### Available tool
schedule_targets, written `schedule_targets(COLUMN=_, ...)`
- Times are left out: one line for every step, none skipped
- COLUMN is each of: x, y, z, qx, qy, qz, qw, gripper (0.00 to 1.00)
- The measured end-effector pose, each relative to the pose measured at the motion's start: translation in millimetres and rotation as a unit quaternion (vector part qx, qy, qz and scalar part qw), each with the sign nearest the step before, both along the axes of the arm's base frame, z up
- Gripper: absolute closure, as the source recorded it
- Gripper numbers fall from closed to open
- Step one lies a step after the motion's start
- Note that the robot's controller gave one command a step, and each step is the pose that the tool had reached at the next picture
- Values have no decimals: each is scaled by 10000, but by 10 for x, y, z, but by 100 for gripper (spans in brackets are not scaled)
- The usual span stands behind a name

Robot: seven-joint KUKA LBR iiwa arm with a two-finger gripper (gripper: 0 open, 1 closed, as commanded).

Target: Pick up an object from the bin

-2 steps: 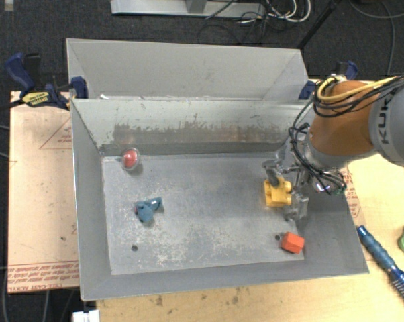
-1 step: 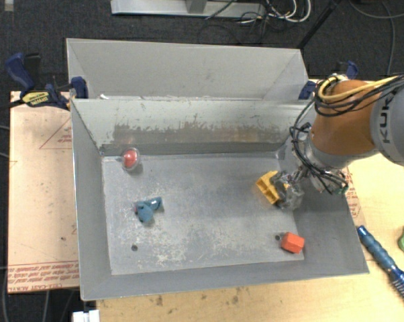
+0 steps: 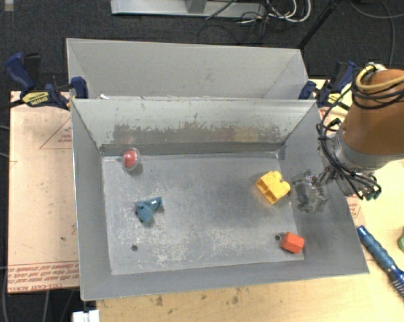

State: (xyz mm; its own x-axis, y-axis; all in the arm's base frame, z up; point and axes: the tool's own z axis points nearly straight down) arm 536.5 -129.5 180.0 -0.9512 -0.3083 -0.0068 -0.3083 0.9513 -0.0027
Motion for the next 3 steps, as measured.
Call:
schedule_targets(x=2, y=0, z=-46, qx=9, qy=22, qz=-5, qw=10000, gripper=0)
schedule_targets(x=847, y=234, z=-863, qx=14, qy=18, qz=684, qw=9977, gripper=0)
schedule_targets(x=771, y=-106, z=-1064, qx=4, qy=29, qz=1073, qw=9942, gripper=0)
